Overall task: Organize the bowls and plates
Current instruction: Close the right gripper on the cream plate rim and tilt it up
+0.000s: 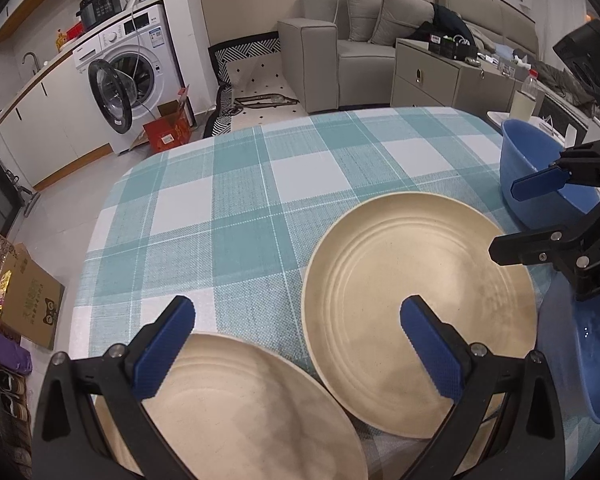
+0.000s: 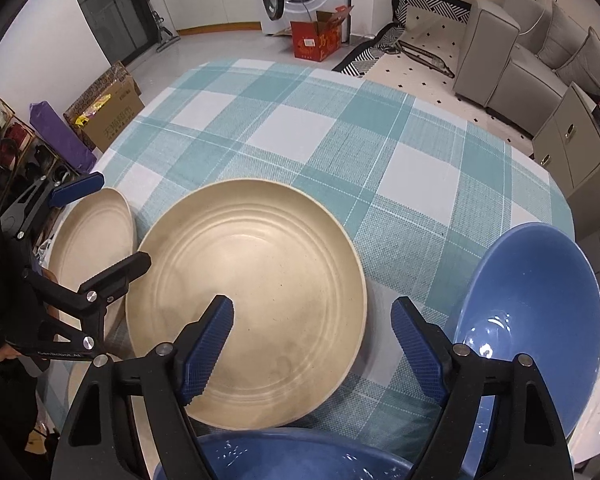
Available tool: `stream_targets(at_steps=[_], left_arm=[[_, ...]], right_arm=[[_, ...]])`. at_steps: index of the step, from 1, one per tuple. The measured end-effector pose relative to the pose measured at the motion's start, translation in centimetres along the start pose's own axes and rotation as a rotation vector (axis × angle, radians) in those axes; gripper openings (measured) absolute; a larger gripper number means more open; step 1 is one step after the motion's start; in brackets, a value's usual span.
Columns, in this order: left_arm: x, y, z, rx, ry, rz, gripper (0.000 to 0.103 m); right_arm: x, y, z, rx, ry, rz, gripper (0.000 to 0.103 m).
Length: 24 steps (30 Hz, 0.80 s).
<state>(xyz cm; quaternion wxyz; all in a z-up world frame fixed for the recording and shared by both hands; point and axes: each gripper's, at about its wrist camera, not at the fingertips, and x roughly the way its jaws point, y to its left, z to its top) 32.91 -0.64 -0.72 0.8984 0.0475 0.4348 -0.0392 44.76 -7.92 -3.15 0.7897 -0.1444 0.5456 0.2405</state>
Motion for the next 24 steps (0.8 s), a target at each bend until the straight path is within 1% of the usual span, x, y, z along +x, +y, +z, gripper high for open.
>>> stream_targets(at_steps=[6,15,17,22,24], left_arm=[[1.3,-0.1,-0.2,0.011,0.042,-0.005,0.102],[2.1,0.1,-0.1,0.012,0.063,-0.016,0.1],[2.2,0.1,-0.1,0.015,0.069,-0.021,0.096],[2.6,-0.1,-0.1,0.021,0.087,-0.04,0.088],[2.6,-0.1,-0.1,0.024,0.088,-0.046,0.088]], right_arm=[[1.7,0.1,0.4,-0.008,0.069,-0.013,0.083],[2.6,0.8,1.3,-0.028,0.11,-0.017,0.083],[2.8,1.0,1.4,-0.035,0.121,-0.024,0.083],[3.4,1.5,1.7,-0.053,0.15,-0.031,0.083],[3.6,1.7,1.8,-0.057,0.154,-0.03,0.083]])
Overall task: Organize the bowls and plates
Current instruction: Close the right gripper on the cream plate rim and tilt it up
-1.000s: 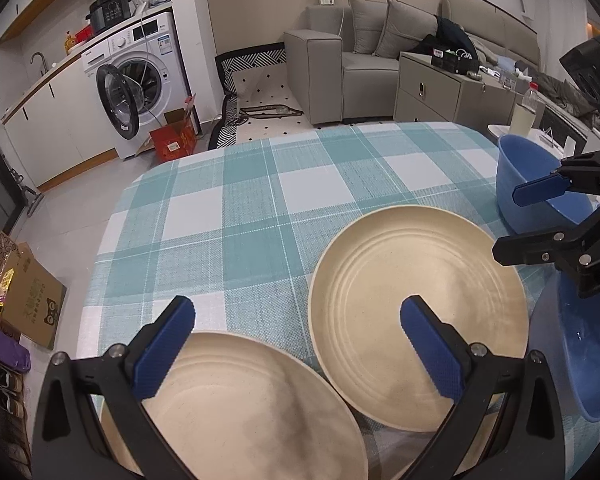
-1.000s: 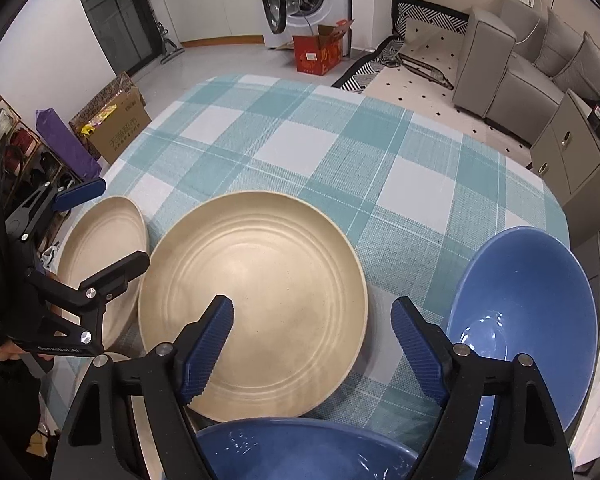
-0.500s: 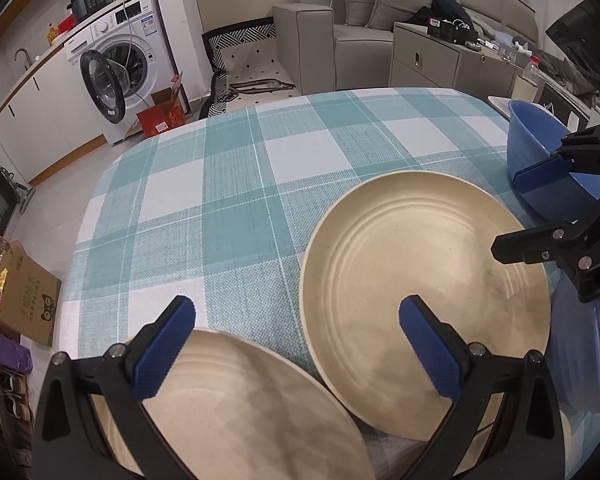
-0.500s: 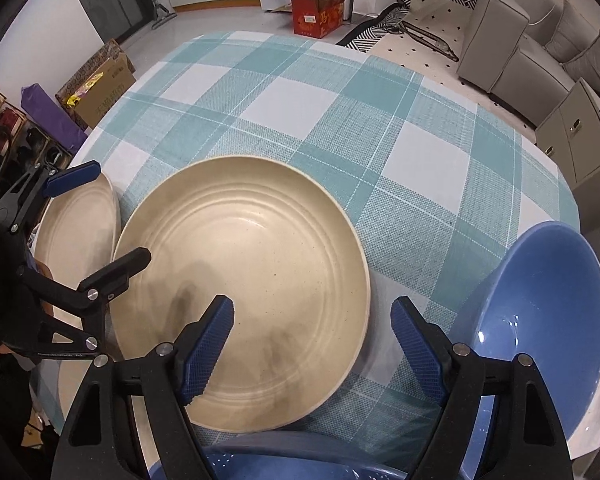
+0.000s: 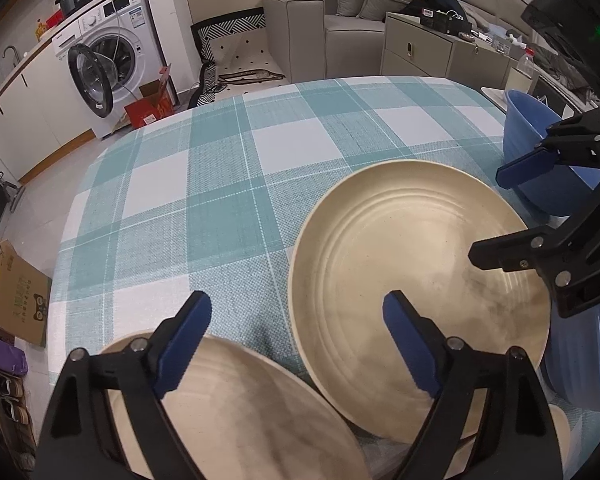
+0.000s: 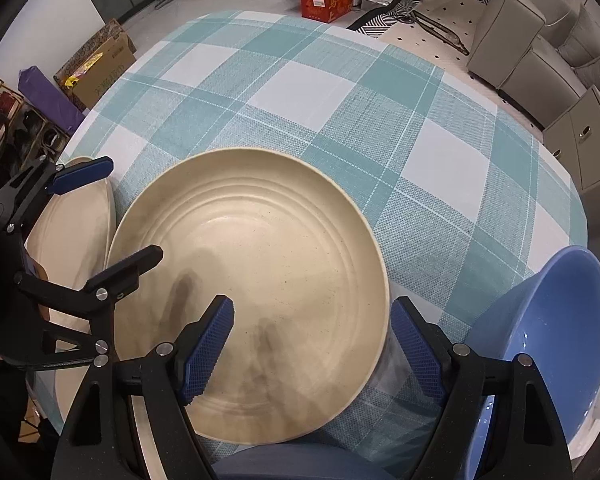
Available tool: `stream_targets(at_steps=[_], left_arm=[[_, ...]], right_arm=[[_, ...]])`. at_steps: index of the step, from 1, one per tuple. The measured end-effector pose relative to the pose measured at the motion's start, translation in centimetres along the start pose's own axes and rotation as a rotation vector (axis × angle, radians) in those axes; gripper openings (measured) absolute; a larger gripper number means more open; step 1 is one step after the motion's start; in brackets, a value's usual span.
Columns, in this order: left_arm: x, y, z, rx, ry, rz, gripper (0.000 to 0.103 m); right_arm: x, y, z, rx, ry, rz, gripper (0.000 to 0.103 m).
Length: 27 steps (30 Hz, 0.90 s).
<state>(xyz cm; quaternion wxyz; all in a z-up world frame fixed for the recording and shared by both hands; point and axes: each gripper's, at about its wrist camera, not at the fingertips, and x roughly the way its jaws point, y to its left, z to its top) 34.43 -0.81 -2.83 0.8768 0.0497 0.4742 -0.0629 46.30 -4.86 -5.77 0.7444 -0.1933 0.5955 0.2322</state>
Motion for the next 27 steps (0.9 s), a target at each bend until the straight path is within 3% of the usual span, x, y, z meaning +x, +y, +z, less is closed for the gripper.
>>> stream_targets(at_steps=[3,5,13,20,25,27], left_arm=[[0.1,-0.2,0.1,0.009,0.003,-0.001,0.082],[0.3,-0.3,0.1,0.01,0.021,-0.013,0.067],[0.9,-0.4,-0.2,0.016,0.047,-0.023,0.057],[1.3,-0.2,-0.2,-0.001,0.05,-0.038,0.034],[1.4,0.1,-0.2,-0.013,0.04,-0.042,0.022],[1.4,0.4,-0.2,-0.023,0.042,-0.042,0.022]], right_arm=[[0.5,0.3,0.3,-0.013,0.023,-0.027,0.083],[0.7,0.3,0.4,-0.012,0.037,-0.039,0.083],[1.4,0.9,0.7,-0.048,0.081,-0.083,0.082],[1.7,1.6,0.8,-0.063,0.095,-0.096,0.081],[1.5,1.6,0.9,-0.048,0.09,-0.08,0.076],[1.5,1.6,0.9,-0.041,0.095,-0.078,0.074]])
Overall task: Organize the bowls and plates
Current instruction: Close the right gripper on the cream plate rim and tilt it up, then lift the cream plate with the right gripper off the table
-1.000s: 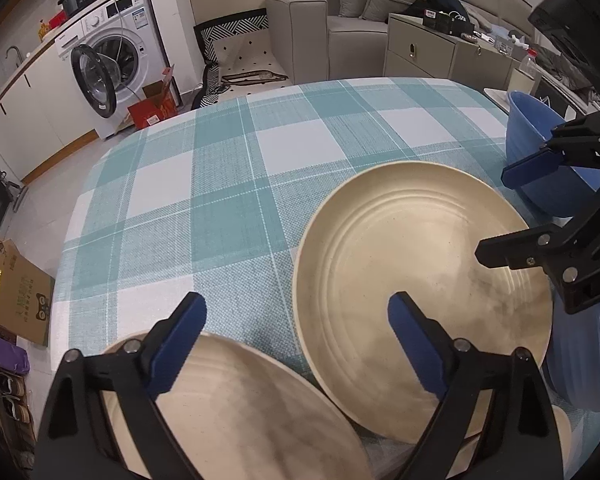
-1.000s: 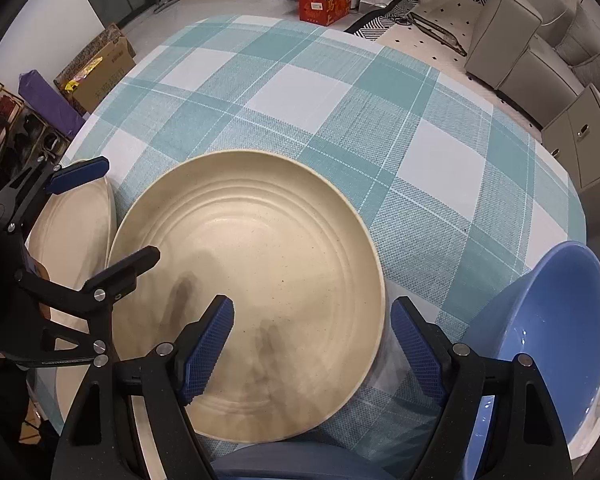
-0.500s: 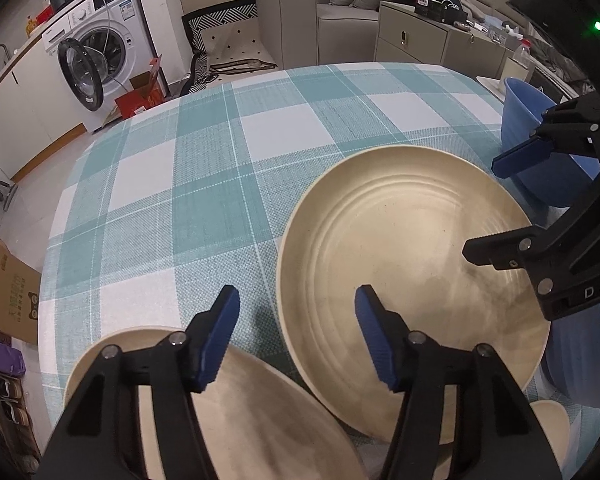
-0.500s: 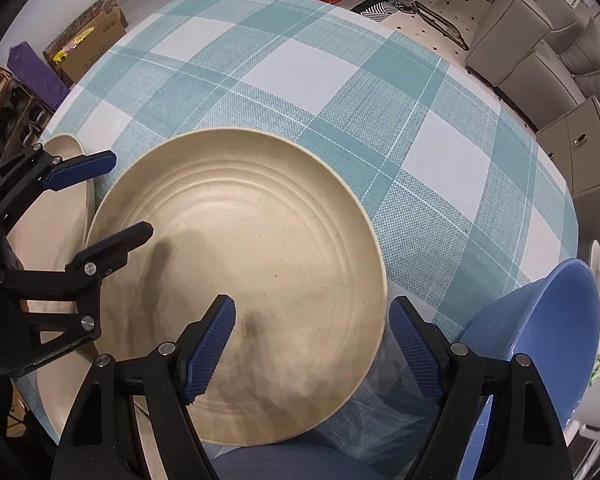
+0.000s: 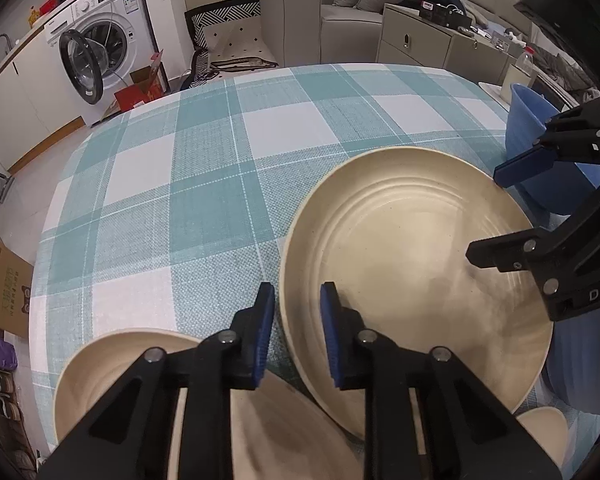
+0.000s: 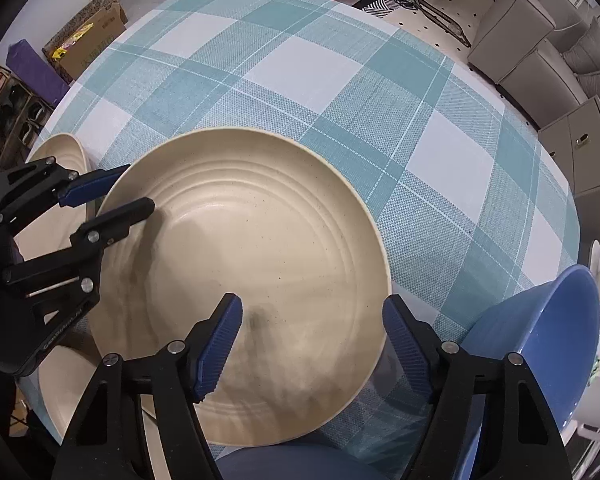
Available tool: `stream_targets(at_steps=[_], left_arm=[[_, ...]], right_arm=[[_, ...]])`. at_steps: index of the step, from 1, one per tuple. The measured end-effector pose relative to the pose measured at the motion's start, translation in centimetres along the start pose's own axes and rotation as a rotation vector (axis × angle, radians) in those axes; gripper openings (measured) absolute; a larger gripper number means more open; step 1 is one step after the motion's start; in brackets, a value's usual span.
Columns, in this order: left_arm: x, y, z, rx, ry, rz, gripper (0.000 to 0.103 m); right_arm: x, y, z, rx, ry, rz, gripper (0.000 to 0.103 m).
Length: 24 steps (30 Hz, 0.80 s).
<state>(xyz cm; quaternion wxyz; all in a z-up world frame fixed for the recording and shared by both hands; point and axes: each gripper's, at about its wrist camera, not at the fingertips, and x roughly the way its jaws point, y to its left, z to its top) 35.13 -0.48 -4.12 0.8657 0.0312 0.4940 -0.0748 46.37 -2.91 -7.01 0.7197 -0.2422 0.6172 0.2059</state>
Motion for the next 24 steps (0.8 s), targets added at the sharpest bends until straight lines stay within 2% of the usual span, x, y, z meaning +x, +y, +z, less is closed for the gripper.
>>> stream_targets(at_steps=[14,24], left_arm=[[-0.08,0.94,0.19,-0.037,-0.003,-0.005,0.021],[0.06,0.54,-0.12,-0.046,0.009,-0.053,0.021]], right_arm=[[0.12,-0.26,-0.71,0.033,0.052,-0.04,0.072],[0.43,0.37,-0.77,0.045,0.061,-0.029,0.072]])
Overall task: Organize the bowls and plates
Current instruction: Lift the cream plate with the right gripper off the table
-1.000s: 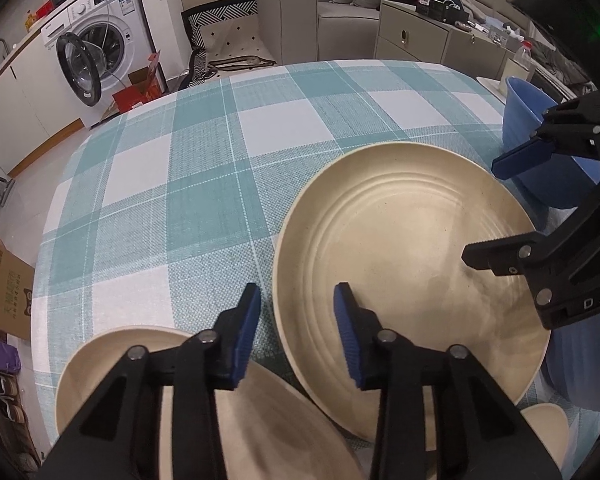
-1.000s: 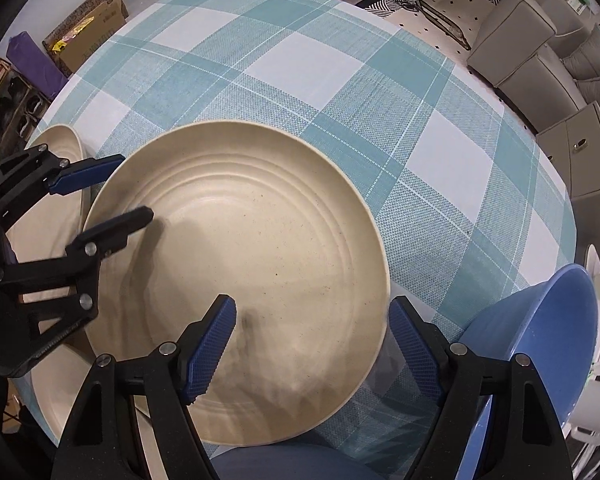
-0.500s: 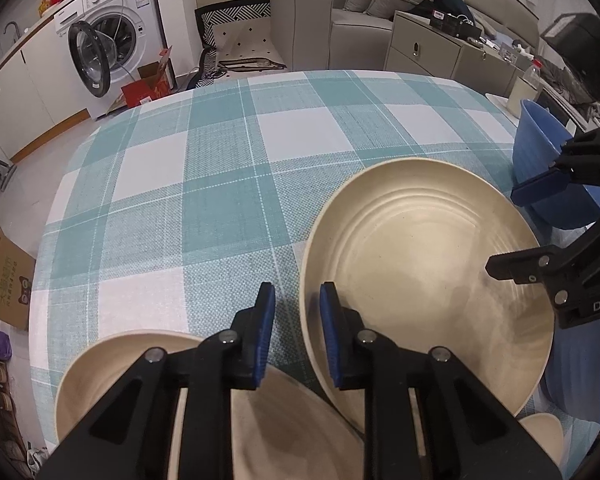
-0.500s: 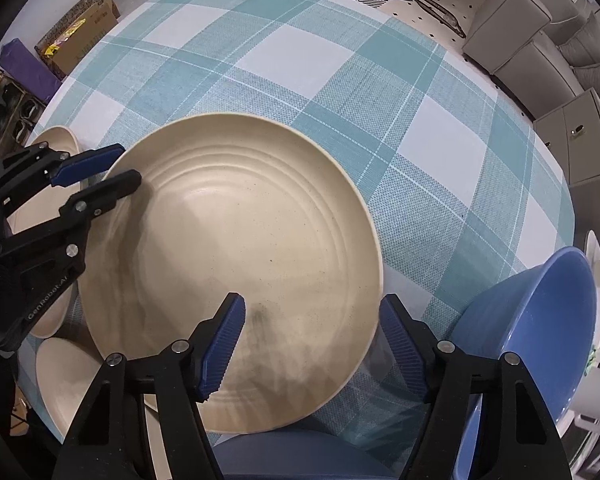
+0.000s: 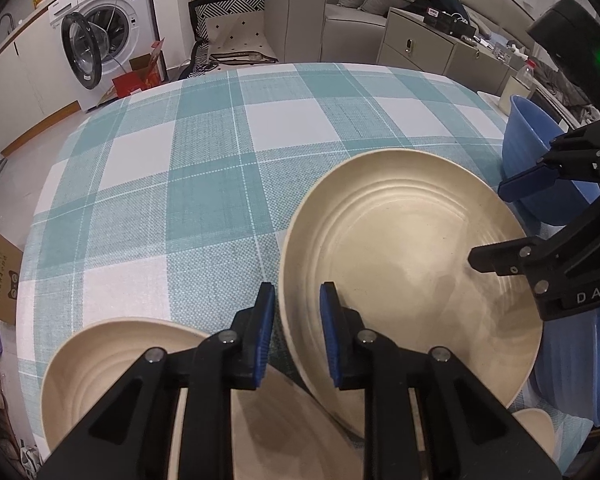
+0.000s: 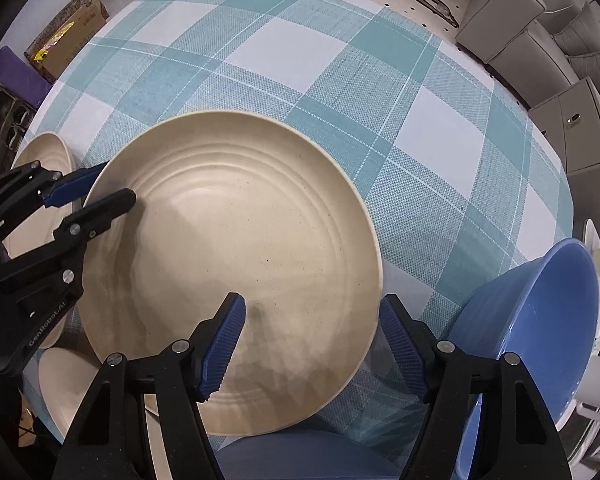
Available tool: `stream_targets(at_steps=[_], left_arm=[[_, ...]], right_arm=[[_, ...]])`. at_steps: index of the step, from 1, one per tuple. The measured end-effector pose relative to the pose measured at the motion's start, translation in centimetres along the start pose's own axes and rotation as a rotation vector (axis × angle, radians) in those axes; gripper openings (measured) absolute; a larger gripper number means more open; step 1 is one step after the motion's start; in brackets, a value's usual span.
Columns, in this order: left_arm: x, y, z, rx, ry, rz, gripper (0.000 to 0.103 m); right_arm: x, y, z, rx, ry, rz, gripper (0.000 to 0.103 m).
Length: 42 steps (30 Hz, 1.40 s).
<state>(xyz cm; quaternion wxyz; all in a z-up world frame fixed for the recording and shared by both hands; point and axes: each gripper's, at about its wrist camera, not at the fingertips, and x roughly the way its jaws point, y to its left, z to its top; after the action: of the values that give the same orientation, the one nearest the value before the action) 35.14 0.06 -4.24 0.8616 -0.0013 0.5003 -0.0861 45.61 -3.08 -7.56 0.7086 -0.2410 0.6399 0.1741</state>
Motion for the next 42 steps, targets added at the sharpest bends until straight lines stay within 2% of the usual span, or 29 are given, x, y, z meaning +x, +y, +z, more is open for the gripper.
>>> stream_targets(at_steps=[5,8,10,17,24,31,42], left_arm=[[-0.1,0.0,0.1,-0.002,-0.003,0.004,0.021],[-0.1,0.1,0.1,-0.001,-0.002,0.004,0.021],[-0.1,0.2,0.0,-0.002,0.002,0.013,0.021],[-0.1,0.3,-0.2,-0.002,0.014,0.015,0.021],[-0.1,0.1,-0.3,0.005,0.035,0.019,0.022],[-0.1,-0.2,-0.4,0.014,0.049,0.013,0.022],[0.1,0.3,0.0,-0.005,0.034,0.051,0.022]], right_arm=[[-0.4,-0.1,1.4,0.001,-0.018,0.003,0.072],[-0.6,0.8,2.3,-0.017,-0.025,0.073,0.063],[-0.6,1.8,2.6,-0.056,-0.03,-0.008,0.063],[-1.4,1.6,1.5,-0.043,-0.019,-0.096,0.063],[-0.1,0.6,-0.4,-0.023,0.035,-0.096,0.063],[1.1,2.0,-0.6,-0.042,0.074,-0.116,0.063],[1.0,0.7,0.7,-0.003,0.029,-0.085,0.062]])
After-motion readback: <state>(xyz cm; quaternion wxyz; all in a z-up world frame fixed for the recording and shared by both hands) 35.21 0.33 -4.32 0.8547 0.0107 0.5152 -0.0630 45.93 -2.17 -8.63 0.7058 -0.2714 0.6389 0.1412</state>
